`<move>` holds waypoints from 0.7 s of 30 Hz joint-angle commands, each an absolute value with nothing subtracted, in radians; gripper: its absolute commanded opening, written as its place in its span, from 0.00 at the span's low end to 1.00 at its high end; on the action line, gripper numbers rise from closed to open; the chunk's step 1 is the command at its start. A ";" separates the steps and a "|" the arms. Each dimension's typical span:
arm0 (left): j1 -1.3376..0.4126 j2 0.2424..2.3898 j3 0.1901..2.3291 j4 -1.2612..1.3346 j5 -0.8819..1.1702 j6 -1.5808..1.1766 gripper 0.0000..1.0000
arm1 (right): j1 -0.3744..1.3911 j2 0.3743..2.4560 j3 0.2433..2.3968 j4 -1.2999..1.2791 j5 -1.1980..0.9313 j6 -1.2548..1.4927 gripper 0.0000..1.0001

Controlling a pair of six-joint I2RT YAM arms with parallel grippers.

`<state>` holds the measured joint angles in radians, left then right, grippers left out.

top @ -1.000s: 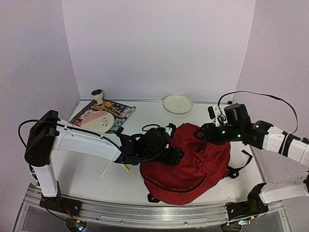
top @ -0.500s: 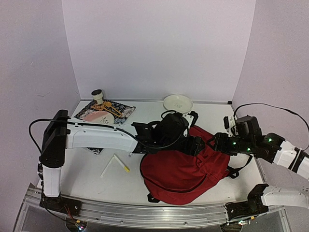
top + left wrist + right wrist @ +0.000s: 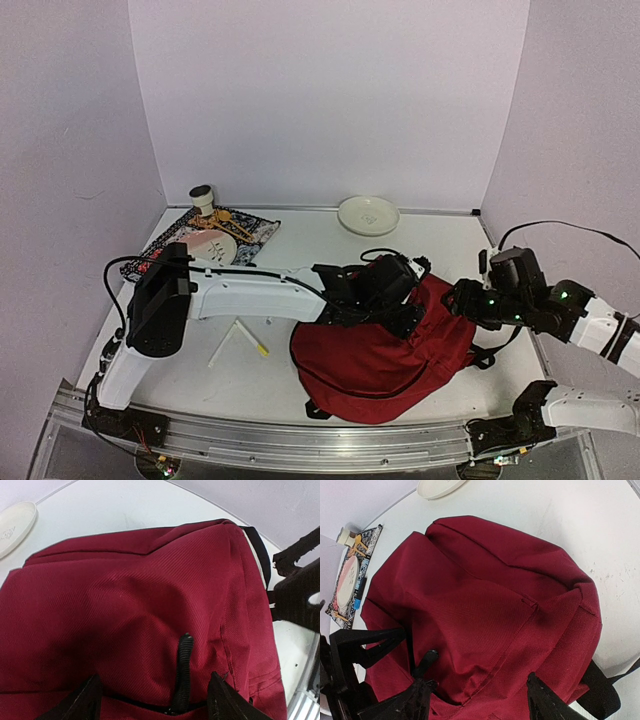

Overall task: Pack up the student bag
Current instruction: Pick up the lower front pocket of the student bag, then unzip the lower front pocket of the student bag.

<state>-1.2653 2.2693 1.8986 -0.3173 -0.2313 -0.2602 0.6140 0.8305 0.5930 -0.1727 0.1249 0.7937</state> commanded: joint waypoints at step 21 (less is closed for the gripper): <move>-1.223 2.092 1.722 -0.239 -0.272 -0.416 0.00 | 0.640 1.043 0.622 0.015 -0.150 0.659 0.64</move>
